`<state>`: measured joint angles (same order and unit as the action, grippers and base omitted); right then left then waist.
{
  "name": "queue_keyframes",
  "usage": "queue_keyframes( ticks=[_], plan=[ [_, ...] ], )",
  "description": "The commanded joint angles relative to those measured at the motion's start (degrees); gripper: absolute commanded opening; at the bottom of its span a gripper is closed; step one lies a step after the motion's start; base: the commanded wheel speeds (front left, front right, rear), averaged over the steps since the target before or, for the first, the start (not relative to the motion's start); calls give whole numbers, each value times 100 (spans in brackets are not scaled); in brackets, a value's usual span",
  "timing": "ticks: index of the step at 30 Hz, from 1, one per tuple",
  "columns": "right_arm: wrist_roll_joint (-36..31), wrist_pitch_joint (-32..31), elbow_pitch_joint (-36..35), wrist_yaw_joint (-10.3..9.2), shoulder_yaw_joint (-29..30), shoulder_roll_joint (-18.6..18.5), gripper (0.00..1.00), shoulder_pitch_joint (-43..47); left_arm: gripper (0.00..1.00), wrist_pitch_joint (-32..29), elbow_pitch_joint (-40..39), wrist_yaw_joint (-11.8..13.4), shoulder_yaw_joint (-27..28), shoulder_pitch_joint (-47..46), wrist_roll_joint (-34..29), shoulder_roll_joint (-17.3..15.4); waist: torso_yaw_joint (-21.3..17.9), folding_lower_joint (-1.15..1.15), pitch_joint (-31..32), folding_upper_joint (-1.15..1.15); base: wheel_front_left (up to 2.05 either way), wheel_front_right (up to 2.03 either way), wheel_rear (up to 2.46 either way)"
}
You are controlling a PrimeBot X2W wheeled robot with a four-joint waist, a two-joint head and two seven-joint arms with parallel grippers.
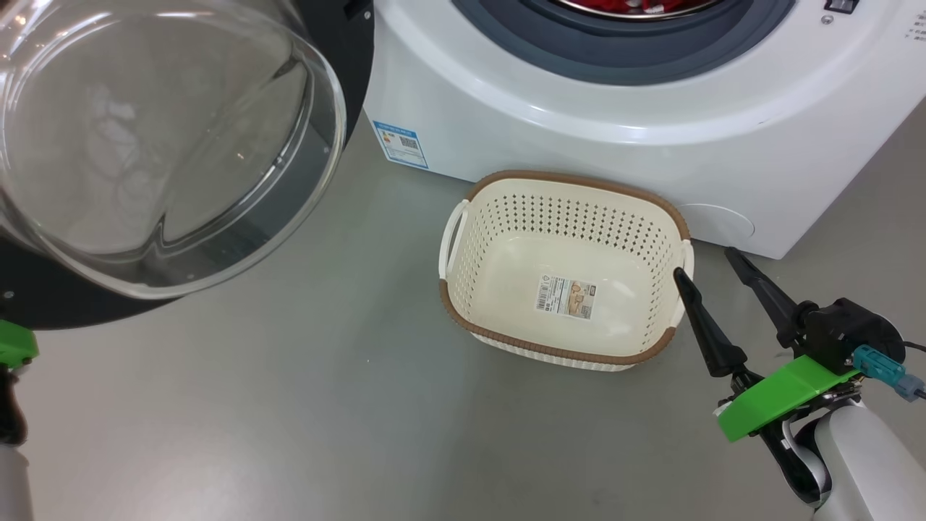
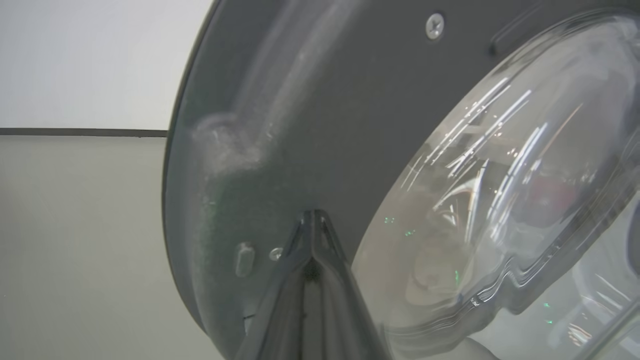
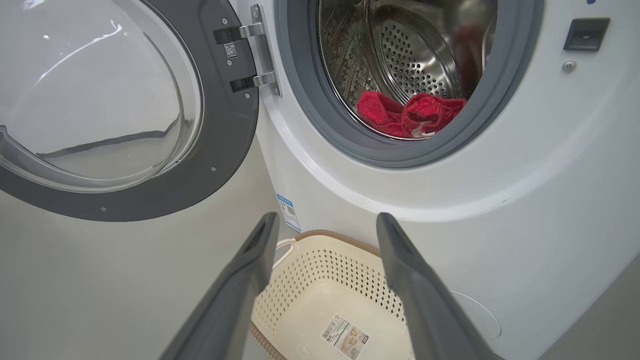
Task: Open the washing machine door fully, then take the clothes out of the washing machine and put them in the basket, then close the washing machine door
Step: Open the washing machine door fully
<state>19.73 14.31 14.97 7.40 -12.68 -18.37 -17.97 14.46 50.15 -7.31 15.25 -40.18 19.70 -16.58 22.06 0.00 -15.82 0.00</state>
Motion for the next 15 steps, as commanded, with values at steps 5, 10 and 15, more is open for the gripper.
queue_keyframes(
  ticks=[5,10,15],
  plan=[
    [-23,69,-115,9,-156,14,100,-46,0,53,-228,-15,233,79,-41,-248,8,0,143,0,0,0,0],
    [28,69,-106,9,-177,72,100,59,16,53,-623,-16,77,581,113,-94,-16,0,361,0,0,0,0],
    [83,69,-100,9,-188,96,100,160,70,53,-1090,-17,-165,1188,324,59,-38,0,541,0,0,0,0]
  ],
)
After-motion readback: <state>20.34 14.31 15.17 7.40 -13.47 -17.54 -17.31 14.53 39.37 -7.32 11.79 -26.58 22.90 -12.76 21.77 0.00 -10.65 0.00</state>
